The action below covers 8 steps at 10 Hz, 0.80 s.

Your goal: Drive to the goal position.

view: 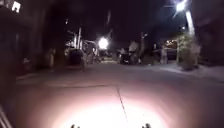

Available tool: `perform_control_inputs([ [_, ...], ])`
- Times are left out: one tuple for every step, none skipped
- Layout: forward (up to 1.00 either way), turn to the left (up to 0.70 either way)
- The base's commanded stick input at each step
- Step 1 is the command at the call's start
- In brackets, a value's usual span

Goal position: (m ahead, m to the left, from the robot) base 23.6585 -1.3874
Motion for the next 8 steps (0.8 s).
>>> perform_control_inputs([
  [0.85, 0.0],
  [0.85, 0.0],
  [0.85, 0.0],
  [0.85, 0.0],
  [0.85, 0.0],
  [0.85, 0.0],
  [0.85, 0.0],
  [0.85, 0.0],
])
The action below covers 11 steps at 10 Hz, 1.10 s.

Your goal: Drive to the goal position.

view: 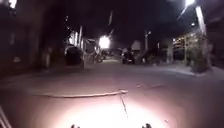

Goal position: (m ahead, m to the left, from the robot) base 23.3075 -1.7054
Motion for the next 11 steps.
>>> perform_control_inputs([
  [0.85, 0.0],
  [0.85, 0.0],
  [0.85, 0.0],
  [0.85, 0.0],
  [0.85, 0.0],
  [0.85, 0.0],
  [0.85, 0.0],
  [0.85, 0.0],
  [0.85, 0.0],
  [0.85, 0.0],
  [0.85, 0.0],
])
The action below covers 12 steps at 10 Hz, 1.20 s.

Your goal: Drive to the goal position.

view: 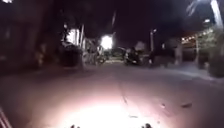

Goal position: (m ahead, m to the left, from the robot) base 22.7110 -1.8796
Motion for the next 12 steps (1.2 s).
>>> perform_control_inputs([
  [0.85, 0.0],
  [0.85, 0.0],
  [0.85, 0.0],
  [0.85, 0.0],
  [0.85, 0.0],
  [0.85, 0.0],
  [0.85, 0.0],
  [0.85, 0.0],
  [0.85, 0.0],
  [0.85, 0.0],
  [0.85, 0.0],
  [0.85, 0.0],
])
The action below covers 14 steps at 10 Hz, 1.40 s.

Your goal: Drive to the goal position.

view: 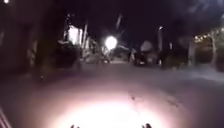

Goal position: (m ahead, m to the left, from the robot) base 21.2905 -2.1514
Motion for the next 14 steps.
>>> perform_control_inputs([
  [0.85, 0.0],
  [0.85, 0.0],
  [0.85, 0.0],
  [0.85, 0.0],
  [0.85, 0.0],
  [0.85, 0.0],
  [0.85, 0.0],
  [0.85, 0.0],
  [0.85, 0.0],
  [0.85, 0.0],
  [0.85, -0.17],
  [0.85, -0.34],
  [0.85, -0.34],
  [0.85, -0.01],
])
